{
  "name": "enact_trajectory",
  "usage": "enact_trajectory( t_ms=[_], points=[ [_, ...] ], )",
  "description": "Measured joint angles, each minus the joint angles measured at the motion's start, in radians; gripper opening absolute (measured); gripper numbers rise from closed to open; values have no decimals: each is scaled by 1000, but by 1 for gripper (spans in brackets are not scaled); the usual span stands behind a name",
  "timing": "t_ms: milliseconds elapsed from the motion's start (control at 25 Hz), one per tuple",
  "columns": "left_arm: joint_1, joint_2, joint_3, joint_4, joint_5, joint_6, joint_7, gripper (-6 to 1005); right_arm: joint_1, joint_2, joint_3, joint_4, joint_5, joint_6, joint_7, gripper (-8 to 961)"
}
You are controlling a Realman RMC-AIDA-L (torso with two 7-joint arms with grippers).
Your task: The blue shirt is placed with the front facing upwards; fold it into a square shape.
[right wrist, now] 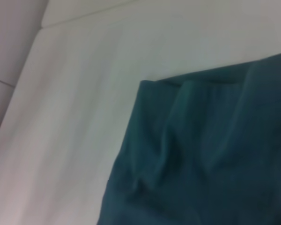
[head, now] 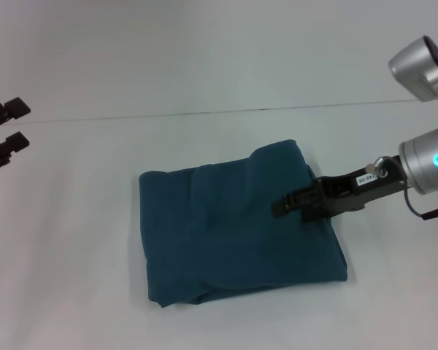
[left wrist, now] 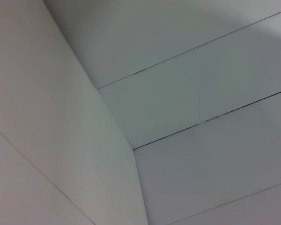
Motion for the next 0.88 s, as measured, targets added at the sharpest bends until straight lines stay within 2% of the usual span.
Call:
enact_trajectory(
  t_ms=[160, 360, 520, 760, 880],
  points=[
    [8, 2, 58, 4, 22, 5, 0, 756, -8, -11, 41, -4, 18, -31, -29, 866],
    [1, 2, 112, 8, 132, 30, 2, 756, 0, -29, 89, -4, 35, -101, -50, 866],
    [6, -2, 103, 9, 134, 28, 3, 756, -4, -39, 105, -4, 44, -111, -53, 866],
    [8, -1, 93, 9, 131, 34, 9, 756, -8, -40, 116, -4, 45, -118, -63, 866],
    [8, -3, 95, 9, 128, 63, 110, 756, -13, -37, 118, -5, 63, -131, -146, 866]
  ],
)
